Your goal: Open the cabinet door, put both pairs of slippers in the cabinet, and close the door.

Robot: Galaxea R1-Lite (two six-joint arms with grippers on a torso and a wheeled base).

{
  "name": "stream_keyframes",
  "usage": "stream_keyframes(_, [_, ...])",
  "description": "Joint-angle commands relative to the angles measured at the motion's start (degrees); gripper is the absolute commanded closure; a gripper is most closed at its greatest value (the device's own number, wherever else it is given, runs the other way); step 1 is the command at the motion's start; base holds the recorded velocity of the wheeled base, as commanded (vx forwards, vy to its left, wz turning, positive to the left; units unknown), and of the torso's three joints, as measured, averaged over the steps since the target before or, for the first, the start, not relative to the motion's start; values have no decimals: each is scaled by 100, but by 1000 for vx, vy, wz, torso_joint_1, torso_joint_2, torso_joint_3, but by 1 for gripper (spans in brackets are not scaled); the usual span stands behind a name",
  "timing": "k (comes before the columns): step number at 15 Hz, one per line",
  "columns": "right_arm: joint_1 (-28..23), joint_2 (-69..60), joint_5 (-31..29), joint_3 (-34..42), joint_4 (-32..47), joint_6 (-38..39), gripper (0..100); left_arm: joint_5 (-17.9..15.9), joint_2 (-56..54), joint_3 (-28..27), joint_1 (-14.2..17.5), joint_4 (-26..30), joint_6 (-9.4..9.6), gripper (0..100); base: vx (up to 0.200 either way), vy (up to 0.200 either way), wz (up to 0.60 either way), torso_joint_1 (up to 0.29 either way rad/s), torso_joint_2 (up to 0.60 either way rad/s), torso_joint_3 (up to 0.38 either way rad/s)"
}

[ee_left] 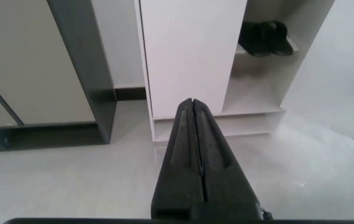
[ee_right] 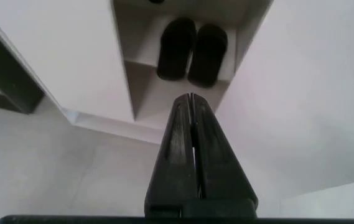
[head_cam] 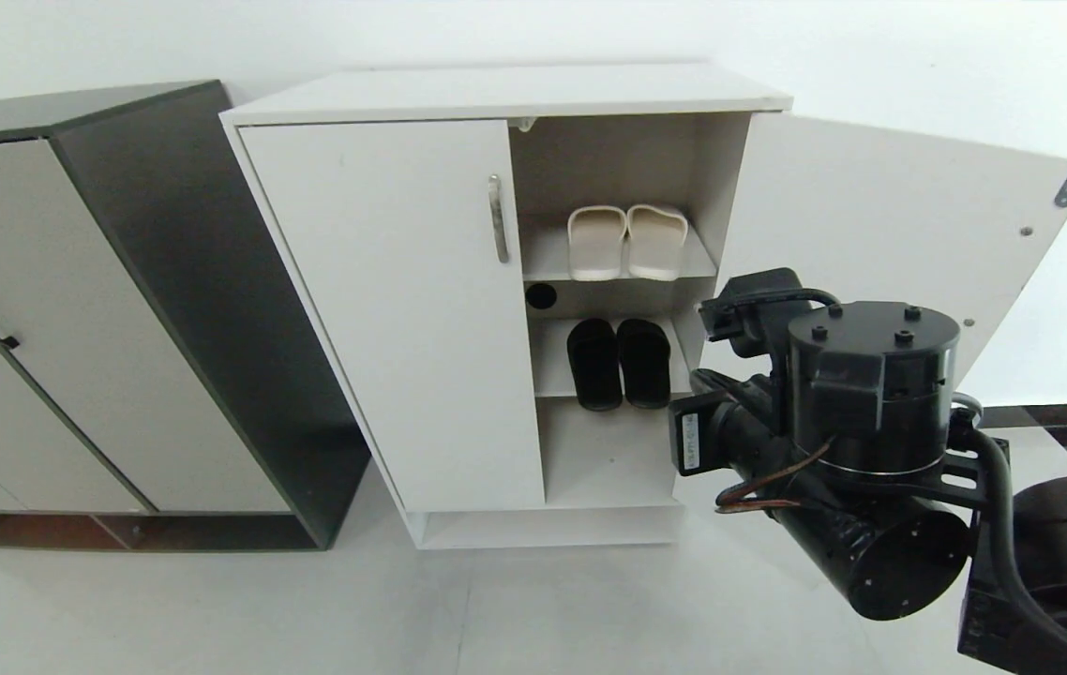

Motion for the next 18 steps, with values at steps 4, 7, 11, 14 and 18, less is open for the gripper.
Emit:
stream_keyframes(4, [-15, 10, -2, 3, 13, 4, 100, 1, 7, 2, -2, 2, -2, 100, 0, 0, 0, 95, -476, -353])
stream_keyframes(7, [-15, 10, -2, 3, 13, 4, 100, 1, 7, 2, -2, 2, -2, 100, 0, 0, 0, 136, -463, -328])
stream_keyframes(11, [-15, 10, -2, 3, 13, 4, 100, 1, 7, 2, -2, 2, -2, 100, 0, 0, 0, 157, -483, -321])
stream_keyframes(14, [-15, 19, -2, 3, 13, -5, 100, 1, 7, 2, -2, 2, -2, 100, 0, 0, 0, 180, -494, -312])
stream_keyframes(18, [-15, 54, -2, 3, 13, 4, 100, 1, 7, 2, -2, 2, -2, 100, 0, 0, 0, 205, -514, -316])
